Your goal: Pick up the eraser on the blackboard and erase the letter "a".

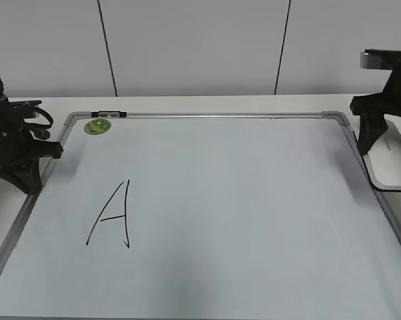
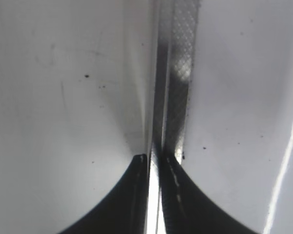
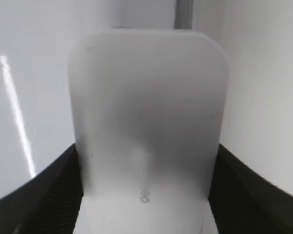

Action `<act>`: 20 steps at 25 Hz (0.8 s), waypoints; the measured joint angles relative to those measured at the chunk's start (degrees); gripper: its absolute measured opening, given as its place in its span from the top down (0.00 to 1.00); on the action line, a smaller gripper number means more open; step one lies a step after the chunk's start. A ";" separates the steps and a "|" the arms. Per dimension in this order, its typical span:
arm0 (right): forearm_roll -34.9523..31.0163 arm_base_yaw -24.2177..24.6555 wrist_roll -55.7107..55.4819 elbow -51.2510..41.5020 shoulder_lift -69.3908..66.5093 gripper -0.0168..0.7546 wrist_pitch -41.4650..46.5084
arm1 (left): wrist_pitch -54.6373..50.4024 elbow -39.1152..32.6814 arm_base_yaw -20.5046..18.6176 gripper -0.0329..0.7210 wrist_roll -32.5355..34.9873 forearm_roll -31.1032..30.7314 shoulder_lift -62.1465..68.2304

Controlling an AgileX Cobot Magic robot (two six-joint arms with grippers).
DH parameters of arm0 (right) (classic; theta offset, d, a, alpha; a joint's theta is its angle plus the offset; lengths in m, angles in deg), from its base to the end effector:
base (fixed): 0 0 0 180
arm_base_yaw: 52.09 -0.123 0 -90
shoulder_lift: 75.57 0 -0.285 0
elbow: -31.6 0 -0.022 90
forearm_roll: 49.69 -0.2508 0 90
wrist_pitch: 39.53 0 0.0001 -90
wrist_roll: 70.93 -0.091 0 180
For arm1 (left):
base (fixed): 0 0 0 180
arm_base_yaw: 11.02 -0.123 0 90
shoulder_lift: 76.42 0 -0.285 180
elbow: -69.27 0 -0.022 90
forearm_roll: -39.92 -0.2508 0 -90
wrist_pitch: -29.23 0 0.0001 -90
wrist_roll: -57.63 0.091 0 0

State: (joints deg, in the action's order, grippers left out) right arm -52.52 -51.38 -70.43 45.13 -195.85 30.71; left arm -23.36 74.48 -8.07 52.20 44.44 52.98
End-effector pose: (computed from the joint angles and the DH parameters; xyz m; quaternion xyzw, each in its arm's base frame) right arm 0.3949 -0.0007 0.2271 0.0096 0.9993 0.0232 0.0265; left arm 0.4050 -0.0266 0.1298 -0.0447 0.9981 -0.0339 0.0257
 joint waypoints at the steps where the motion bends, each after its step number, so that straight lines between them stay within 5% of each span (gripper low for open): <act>1: 0.26 0.23 0.27 0.00 -0.96 0.30 0.00 | 0.00 0.00 0.00 0.87 0.00 0.00 0.00; 20: -2.35 0.44 0.78 3.87 -9.55 0.30 -0.61 | 0.00 0.00 0.00 0.87 0.00 0.00 0.00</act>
State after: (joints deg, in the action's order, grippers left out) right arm -54.87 -50.94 -69.66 49.00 -205.39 30.10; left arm -23.36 74.48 -8.07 52.20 44.44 52.98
